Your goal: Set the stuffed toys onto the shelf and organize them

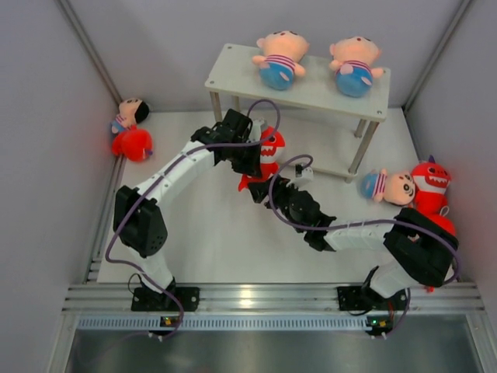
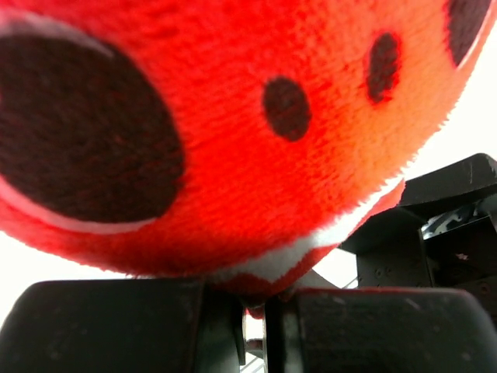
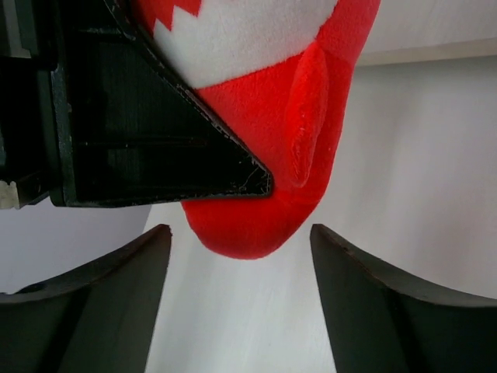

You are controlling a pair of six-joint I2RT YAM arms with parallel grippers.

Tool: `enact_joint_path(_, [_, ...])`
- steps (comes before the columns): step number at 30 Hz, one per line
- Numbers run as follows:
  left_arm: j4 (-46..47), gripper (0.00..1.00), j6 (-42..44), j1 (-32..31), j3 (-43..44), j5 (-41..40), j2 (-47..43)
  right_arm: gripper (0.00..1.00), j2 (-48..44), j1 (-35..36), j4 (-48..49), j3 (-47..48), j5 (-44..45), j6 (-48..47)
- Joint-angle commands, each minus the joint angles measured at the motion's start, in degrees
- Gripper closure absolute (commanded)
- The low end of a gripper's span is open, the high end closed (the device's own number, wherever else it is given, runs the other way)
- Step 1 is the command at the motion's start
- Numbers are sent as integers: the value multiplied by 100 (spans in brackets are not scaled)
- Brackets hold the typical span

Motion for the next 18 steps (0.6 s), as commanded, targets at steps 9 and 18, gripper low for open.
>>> enact_joint_path(9, [445,100,-340,-12,216,322,-312,59,404,23,757,514,244,426])
enact_joint_path(18, [532,100,-403,-21,92,445,-417,91,264,-196,301,592,235,400])
